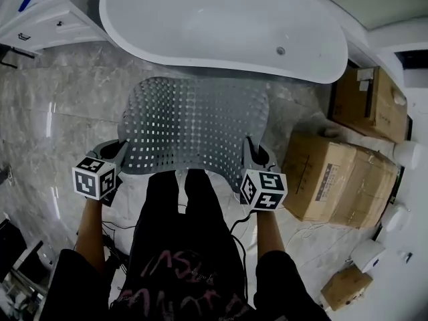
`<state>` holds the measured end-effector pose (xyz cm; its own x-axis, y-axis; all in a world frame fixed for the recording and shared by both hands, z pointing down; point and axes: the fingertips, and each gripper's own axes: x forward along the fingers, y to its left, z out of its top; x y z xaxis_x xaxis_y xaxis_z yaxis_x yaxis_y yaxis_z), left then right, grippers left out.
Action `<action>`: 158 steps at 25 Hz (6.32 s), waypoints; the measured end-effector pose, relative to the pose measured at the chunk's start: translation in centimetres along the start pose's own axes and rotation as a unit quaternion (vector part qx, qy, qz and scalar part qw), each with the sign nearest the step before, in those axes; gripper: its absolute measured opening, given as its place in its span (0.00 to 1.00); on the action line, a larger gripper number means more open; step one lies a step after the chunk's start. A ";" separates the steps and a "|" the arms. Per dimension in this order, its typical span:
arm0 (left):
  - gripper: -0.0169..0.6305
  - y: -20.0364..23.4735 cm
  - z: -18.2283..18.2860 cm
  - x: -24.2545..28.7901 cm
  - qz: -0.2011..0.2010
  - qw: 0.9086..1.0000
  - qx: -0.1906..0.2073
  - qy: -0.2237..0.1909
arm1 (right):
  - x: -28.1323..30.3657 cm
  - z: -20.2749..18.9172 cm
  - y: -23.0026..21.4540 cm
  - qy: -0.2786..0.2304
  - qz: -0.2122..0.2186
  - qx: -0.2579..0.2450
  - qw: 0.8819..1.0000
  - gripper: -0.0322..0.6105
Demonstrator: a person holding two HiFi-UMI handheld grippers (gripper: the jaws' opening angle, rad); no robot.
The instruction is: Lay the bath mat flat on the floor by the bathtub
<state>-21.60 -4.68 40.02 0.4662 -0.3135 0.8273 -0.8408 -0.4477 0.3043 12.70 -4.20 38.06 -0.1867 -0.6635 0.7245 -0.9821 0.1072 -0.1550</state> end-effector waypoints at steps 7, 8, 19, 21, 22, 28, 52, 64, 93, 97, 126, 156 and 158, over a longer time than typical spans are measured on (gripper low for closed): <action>0.04 1.6 -0.5 2.6 -0.007 1.000 -0.006 0.012 | 2.2 -1.7 0.0 0.010 -0.005 0.001 1.000 0.12; 0.04 1.9 -0.7 3.0 -0.007 1.000 -0.007 0.015 | 2.6 -2.0 0.1 0.012 -0.005 0.001 1.000 0.12; 0.04 3.2 -3.3 7.5 -0.008 0.999 -0.007 0.041 | 6.1 -5.7 -0.1 0.032 0.001 0.007 0.999 0.12; 0.04 3.7 -3.7 8.3 -0.007 0.999 -0.007 0.044 | 6.8 -6.4 -0.3 0.035 -0.001 0.009 0.999 0.12; 0.04 3.9 -3.9 8.7 -0.007 0.999 -0.007 0.045 | 7.2 -6.7 -0.5 0.036 -0.002 0.009 0.999 0.12; 0.04 5.1 -4.6 10.7 -0.002 0.998 -0.011 0.054 | 9.0 -7.8 -1.3 0.040 -0.004 0.009 0.999 0.12; 0.04 9.5 -8.5 23.5 0.010 0.997 -0.013 0.071 | 21.2 -14.1 -4.4 0.046 0.015 -0.003 0.999 0.12; 0.04 11.7 -12.2 29.4 0.019 0.997 -0.008 0.071 | 26.9 -19.6 -4.9 0.054 0.025 -0.018 0.998 0.12; 0.04 17.4 -21.3 41.4 0.023 0.996 0.019 0.082 | 37.8 -32.0 -8.3 0.085 0.032 -0.033 0.995 0.12; 0.04 18.2 -22.7 42.1 0.028 0.996 0.016 0.087 | 38.3 -33.5 -9.1 0.096 0.029 -0.032 0.994 0.12; 0.04 27.5 -30.6 48.4 0.083 0.988 -0.003 0.130 | 43.5 -43.9 -17.0 0.159 -0.063 -0.006 0.985 0.13; 0.22 34.9 -36.0 52.4 0.147 0.972 0.009 0.181 | 45.9 -48.9 -23.1 0.179 -0.144 0.032 0.973 0.35; 0.22 35.4 -35.2 52.1 0.162 0.972 0.030 0.170 | 45.8 -48.9 -23.4 0.183 -0.150 0.031 0.971 0.38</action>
<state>-36.75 -7.42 110.51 0.0528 -0.1559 0.9864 -0.9061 -0.4227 -0.0183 25.86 -0.88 107.74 0.1011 -0.3499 0.9313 -0.9923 -0.1025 0.0692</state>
